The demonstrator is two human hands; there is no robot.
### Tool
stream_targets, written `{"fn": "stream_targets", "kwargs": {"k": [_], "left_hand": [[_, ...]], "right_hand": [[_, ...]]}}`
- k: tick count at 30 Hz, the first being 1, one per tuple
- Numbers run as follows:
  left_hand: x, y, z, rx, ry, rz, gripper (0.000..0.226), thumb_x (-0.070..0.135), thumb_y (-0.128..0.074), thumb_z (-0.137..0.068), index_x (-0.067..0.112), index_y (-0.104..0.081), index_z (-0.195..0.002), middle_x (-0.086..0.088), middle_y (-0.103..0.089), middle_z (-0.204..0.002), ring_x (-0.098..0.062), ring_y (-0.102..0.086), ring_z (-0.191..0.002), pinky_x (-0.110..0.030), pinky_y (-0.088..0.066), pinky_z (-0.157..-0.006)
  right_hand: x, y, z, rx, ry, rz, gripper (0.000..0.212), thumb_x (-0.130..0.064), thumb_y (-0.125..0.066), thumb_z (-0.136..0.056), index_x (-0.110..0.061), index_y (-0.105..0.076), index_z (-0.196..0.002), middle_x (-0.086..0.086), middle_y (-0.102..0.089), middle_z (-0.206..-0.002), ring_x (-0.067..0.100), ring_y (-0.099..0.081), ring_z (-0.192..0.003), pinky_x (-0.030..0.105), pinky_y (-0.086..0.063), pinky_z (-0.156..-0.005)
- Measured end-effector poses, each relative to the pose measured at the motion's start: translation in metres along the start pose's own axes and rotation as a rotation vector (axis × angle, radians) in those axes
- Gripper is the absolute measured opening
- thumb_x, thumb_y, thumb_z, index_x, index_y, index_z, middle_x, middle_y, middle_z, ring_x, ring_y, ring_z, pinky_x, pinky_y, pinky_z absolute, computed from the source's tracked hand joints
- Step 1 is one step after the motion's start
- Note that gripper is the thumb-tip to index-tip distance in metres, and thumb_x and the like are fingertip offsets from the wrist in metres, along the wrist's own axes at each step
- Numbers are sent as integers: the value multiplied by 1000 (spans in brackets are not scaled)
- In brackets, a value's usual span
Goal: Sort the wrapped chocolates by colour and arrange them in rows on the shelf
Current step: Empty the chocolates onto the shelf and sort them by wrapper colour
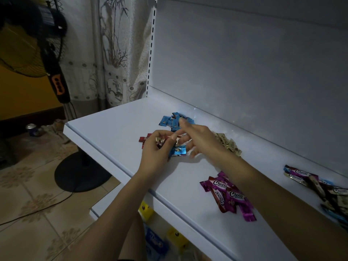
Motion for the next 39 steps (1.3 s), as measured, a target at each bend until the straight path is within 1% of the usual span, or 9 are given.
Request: {"fn": "stream_targets", "kwargs": {"k": [5,14,17,19,21,24,29,34,39], "left_hand": [[-1,-1,-2,-24,74,78,25,36,-51,-98,16,-65,-93,-8,-70,-90,-24,-69,-90,-37,-57,-77],[2,-5,0,-44,21,-84,29,36,-51,-98,12,-64,-89,4,-59,-71,-3,-55,-62,-23,-46,-57],[-1,-5,-1,-21,58,-91,32,41,-49,-98,12,-63,-93,-3,-62,-75,-13,-60,-60,-25,-44,-50],[1,-5,2,-7,44,-102,35,39,-47,-99,8,-62,-96,-4,-64,-77,-4,-60,-55,-20,-45,-46],[5,-6,3,-14,15,-137,35,36,-45,-100,6,-63,-98,4,-62,-76,4,-56,-53,-15,-45,-48],[7,-8,4,-69,38,-121,36,36,-46,-101,5,-64,-102,3,-62,-74,-5,-51,-49,-19,-42,-44],[9,-7,7,-121,157,38,21,25,-45,-101,11,-60,-106,-4,-60,-83,-13,-47,-62,-18,-36,-45],[13,-4,12,-118,160,90,18,18,-40,-100,31,-52,-100,-3,-54,-109,-16,-53,-92,-18,-47,-59],[12,-6,13,-88,140,61,28,9,-45,-99,23,-44,-123,7,-61,-85,-9,-50,-61,-24,-43,-59]], "right_hand": [[7,-10,24,-54,102,141,31,-33,-73,-82,-17,-64,-108,5,-72,-82,16,-69,-67,27,-52,-54],[9,0,46,2,107,182,22,-17,-70,-86,-16,-64,-107,-1,-68,-62,11,-65,-50,32,-57,-55],[9,14,47,85,122,238,12,-14,-66,-89,-15,-68,-100,3,-69,-69,8,-63,-50,28,-55,-50],[13,25,50,171,123,218,10,-12,-63,-90,-14,-69,-98,7,-70,-76,5,-61,-49,27,-52,-47],[21,35,55,250,122,188,13,-10,-60,-91,-14,-69,-99,7,-70,-82,4,-58,-47,31,-51,-51],[38,48,68,297,77,182,19,-8,-55,-93,-15,-67,-105,-2,-65,-83,5,-58,-47,34,-52,-58],[50,60,79,301,13,137,21,-4,-55,-92,-16,-64,-106,1,-63,-80,1,-56,-43,15,-41,-44],[40,41,64,240,-22,33,14,-1,-52,-93,-11,-61,-94,3,-61,-77,7,-57,-49,22,-46,-44],[11,26,16,273,-35,-73,17,-2,-52,-93,-15,-62,-90,7,-64,-94,7,-62,-53,22,-49,-45]]}}
Point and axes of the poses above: each hand's wrist, its own z-axis away from the middle knuckle, its own y-axis out of the back of the hand, x = y × z, the point moved 3 cm from there along -z, towards the middle knuckle
